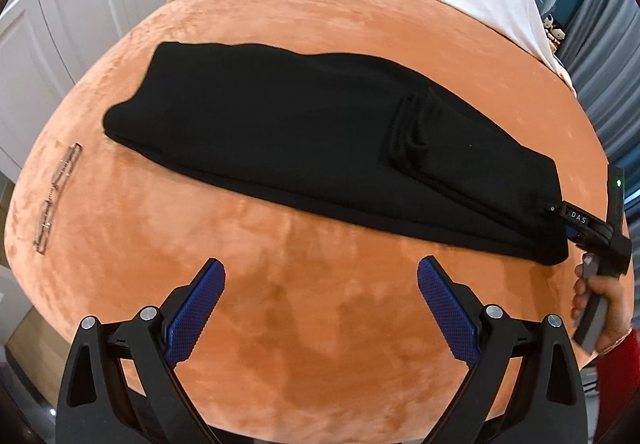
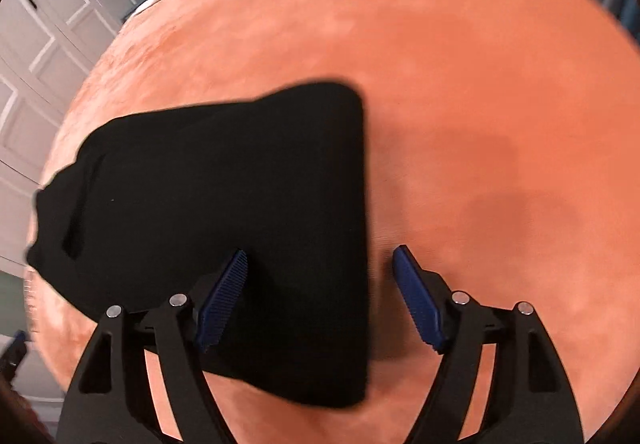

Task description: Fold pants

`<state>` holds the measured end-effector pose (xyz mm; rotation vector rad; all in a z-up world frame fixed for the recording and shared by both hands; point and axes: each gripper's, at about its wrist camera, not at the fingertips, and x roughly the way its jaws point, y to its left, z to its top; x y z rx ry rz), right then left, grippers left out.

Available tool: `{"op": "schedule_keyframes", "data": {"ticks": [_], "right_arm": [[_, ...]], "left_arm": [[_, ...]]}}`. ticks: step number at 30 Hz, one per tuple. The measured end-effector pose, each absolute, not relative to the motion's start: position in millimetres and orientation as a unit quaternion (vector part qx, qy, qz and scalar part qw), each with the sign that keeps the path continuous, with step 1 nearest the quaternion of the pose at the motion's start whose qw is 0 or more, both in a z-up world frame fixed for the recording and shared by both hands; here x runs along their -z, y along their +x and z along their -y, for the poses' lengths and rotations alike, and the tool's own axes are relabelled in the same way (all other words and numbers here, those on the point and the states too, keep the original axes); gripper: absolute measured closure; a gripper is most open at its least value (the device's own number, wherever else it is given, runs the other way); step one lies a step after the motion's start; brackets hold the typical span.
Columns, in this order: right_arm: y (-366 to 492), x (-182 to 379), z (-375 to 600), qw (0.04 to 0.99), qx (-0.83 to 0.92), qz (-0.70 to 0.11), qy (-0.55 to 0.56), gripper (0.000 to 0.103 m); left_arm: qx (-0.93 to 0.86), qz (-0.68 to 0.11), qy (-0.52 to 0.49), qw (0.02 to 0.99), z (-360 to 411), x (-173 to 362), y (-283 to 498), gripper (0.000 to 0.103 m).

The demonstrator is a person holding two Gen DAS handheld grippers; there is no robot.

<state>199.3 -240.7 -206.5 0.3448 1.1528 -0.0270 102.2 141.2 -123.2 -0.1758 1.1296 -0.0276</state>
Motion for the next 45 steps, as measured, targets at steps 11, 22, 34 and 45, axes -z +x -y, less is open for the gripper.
{"op": "schedule_keyframes", "data": {"ticks": [11, 22, 34, 45], "right_arm": [[168, 147, 266, 0.85, -0.035, -0.481, 0.211, 0.088], [130, 165, 360, 0.843, 0.085, -0.506, 0.163, 0.081], [132, 119, 188, 0.896, 0.012, -0.439, -0.07, 0.041], [187, 193, 110, 0.868, -0.032, -0.49, -0.077, 0.069]], "left_arm": [[0.001, -0.543, -0.048, 0.839, -105, 118, 114, 0.007], [-0.011, -0.564, -0.086, 0.821, -116, 134, 120, 0.007], [-0.028, -0.539, 0.007, 0.842, -92, 136, 124, 0.007], [-0.04, -0.54, -0.011, 0.841, -134, 139, 124, 0.007]]}}
